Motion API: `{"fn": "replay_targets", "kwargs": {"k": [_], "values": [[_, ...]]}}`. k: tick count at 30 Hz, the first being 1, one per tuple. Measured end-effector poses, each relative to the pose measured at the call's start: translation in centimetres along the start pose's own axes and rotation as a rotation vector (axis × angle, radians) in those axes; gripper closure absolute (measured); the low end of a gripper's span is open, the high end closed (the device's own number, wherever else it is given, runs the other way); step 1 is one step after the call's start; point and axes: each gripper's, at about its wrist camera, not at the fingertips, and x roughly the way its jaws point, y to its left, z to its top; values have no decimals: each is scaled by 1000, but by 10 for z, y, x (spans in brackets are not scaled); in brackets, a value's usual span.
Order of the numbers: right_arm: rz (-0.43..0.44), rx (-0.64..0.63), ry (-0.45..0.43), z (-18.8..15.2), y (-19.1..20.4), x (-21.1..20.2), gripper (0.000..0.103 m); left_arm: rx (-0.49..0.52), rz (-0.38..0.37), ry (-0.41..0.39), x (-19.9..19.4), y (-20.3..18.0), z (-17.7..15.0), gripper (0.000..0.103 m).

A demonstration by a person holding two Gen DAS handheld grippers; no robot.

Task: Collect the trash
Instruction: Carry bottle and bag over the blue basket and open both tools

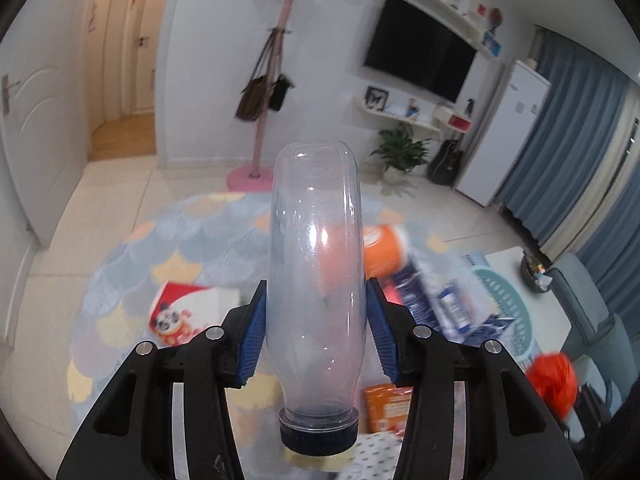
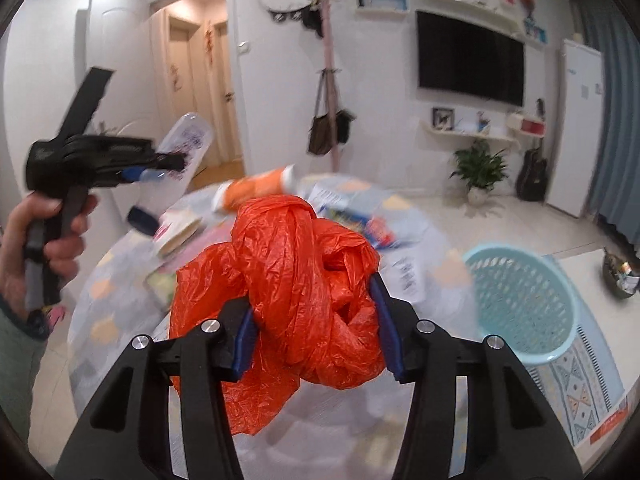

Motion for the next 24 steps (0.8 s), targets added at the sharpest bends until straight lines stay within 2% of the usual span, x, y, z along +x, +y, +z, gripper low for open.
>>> {"fn": "replay_targets", "kwargs": {"k": [5,8,11,16,19,24], "values": [[-108,55,-50,15,-43,-6,56,67,-80,-25,-2,-51,11,57],[-201,100,-62,18,-79,-6,56,138,-109,0,9,-92,12,57],[-292,157,-51,19,-123,-1,56,186,-188,35,27,-135,15,57],[-342,294,-13,21,-188,10,56,237,-289,96,69,-202,18,57],[-386,366,9,14,-222,19,56,287,-291,131,104,-240,15,57],[-469,443,87,-8,-264,47,56,265,-349,258,169,-278,1,57]]}}
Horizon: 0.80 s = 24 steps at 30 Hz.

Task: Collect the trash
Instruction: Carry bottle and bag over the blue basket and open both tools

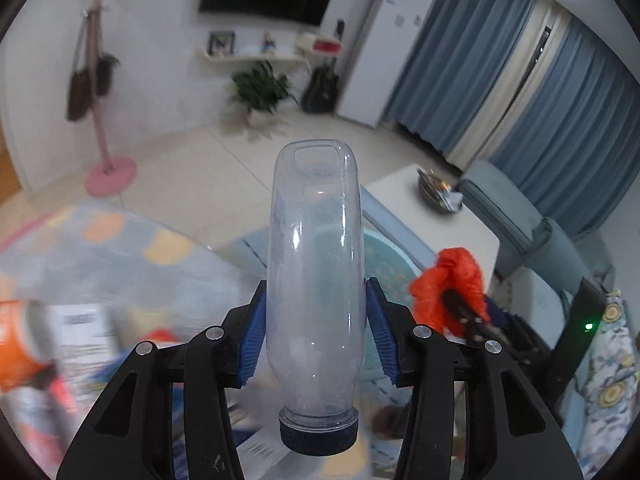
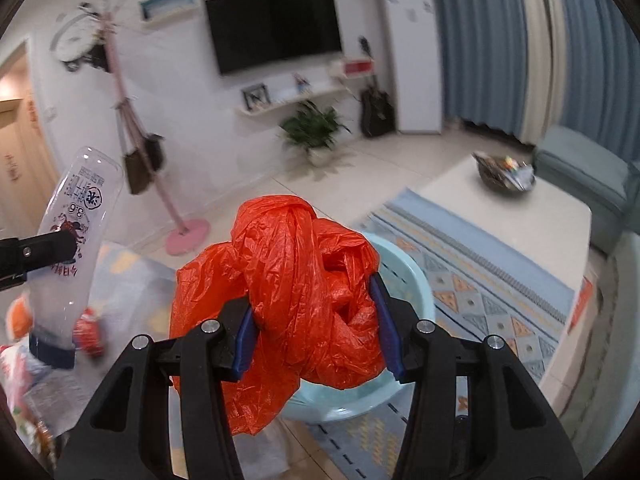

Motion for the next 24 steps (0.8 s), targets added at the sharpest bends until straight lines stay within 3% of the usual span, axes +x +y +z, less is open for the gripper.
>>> {"fn": "replay_targets", "kwargs": {"k": [9,14,21,23,24], "values": [[-117,31,242,-22,-28,81,52,-55,-72,149,100,-27,-6,57],[-140,37,267,-30,-38,90,49,-66,-37,237,142,-30,-19,57],[-120,52,276,-32,-42,85,34,-78,-20,295,154,-32,-27,57],[-107,71,270,-30,-46,80,32,-68,-22,281,148,-33,-25,51],[-103,77,265,-29,-47,77,32,-68,-25,270,143,-32,-24,43]]}}
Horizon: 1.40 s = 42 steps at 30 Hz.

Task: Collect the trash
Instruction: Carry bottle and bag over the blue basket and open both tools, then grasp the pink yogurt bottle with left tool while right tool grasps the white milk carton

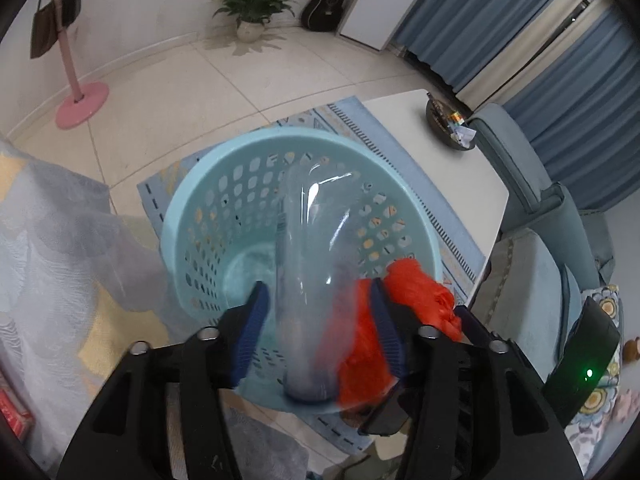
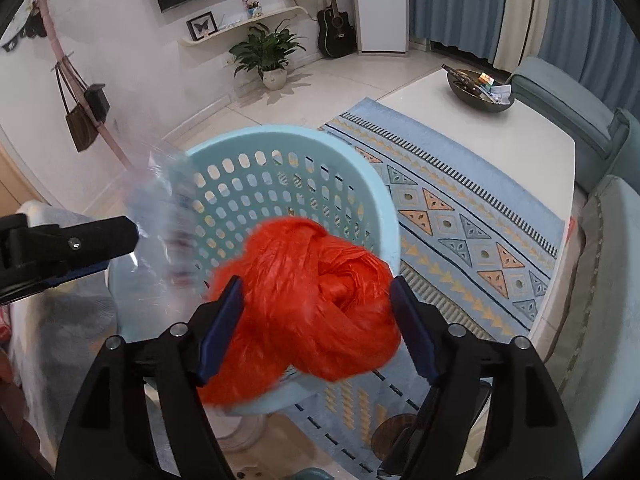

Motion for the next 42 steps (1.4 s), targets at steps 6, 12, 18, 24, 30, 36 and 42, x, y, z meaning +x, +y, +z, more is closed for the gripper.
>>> {"fn": "replay_targets", "kwargs": {"k": [6,12,18,24,30,36,42], "values": [[27,27,-41,3,-6,-24,31,-7,-24,-54,-28,-1,-4,36],[65,28,-78,1,1,-56,31,4,-52,-139,-77,7,-24,36],[145,-31,-157,-1,36,-108,31,10,-62,-251,-140,17,-58,36],[247,-132,-239,-9,92,-158,26,-7,14,-391,-216,44,-97,32],[356,-223,-227,-22,143,-178,23,-74,137,-479,-277,94,-138,27],[422,-324,-173,-44,189,-178,18,-224,296,-467,-297,164,-178,22],[484,-304,-47,-67,211,-163,12,-344,313,-383,-287,217,-207,22]]}}
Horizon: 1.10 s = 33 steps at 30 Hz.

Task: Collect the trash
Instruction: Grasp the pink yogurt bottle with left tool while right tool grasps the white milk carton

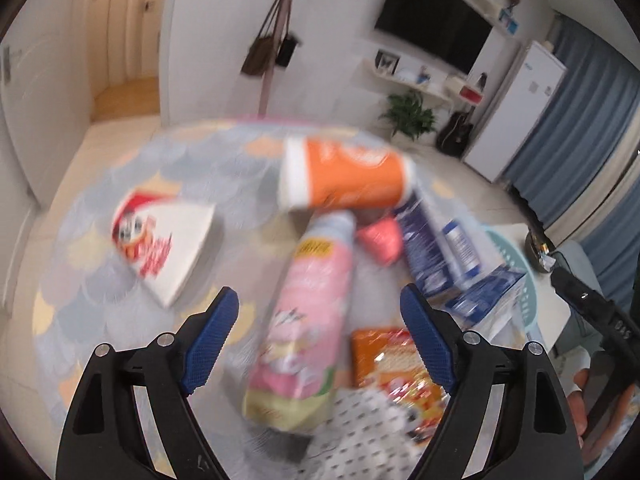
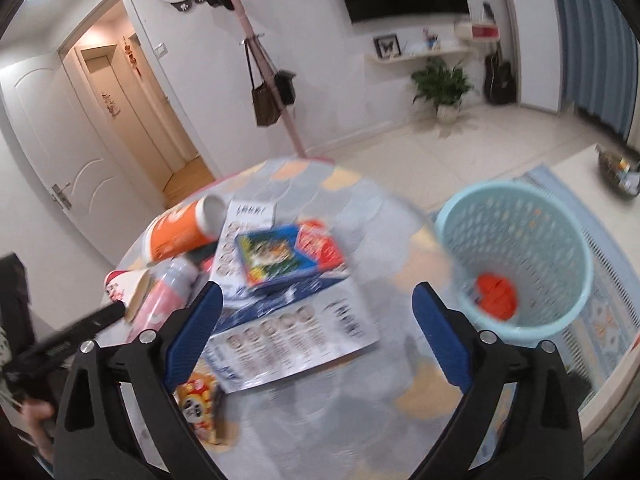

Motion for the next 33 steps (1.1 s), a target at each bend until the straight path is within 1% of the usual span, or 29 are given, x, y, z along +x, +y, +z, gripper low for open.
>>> {"fn": "replay_targets", "kwargs": {"k": [1,3,4,6,9,13,16,20,22,24,25,28,30,33], "values": [[2,13,23,-3,2,4,12,-8,6,21,5,5,-2,22],[-8,62,86,-11,2,14,12,-16,10,40,11,12,-7,22],[13,94,114,-15,1,19,12,-18,2,47,13,13,-8,22],[57,164,141,-23,-2,24,12,-17,-7,54,16,16,-12,22],[118,271,167,-26,-9,33,11,-12,-12,63,20,21,-16,22],[131,352,190,-25,-9,45,11,-1,-23,73,24,27,-20,22],[148,406,196,-22,-10,51,11,16,-20,76,28,21,-20,22],[123,428,217,-20,-10,62,11,31,-24,84,34,17,-21,23],[134,442,241,-22,-11,69,12,40,-24,86,36,15,-22,25],[151,437,262,-25,-13,71,24,48,-25,90,37,14,-21,29],[176,429,266,-26,-13,71,30,51,-26,92,38,12,-21,30],[215,398,269,-26,-12,65,35,51,-25,99,40,8,-20,32],[206,366,267,-27,-13,59,36,57,-25,103,42,4,-20,32],[170,303,254,-27,-15,49,41,62,-19,108,44,2,-19,32]]}}
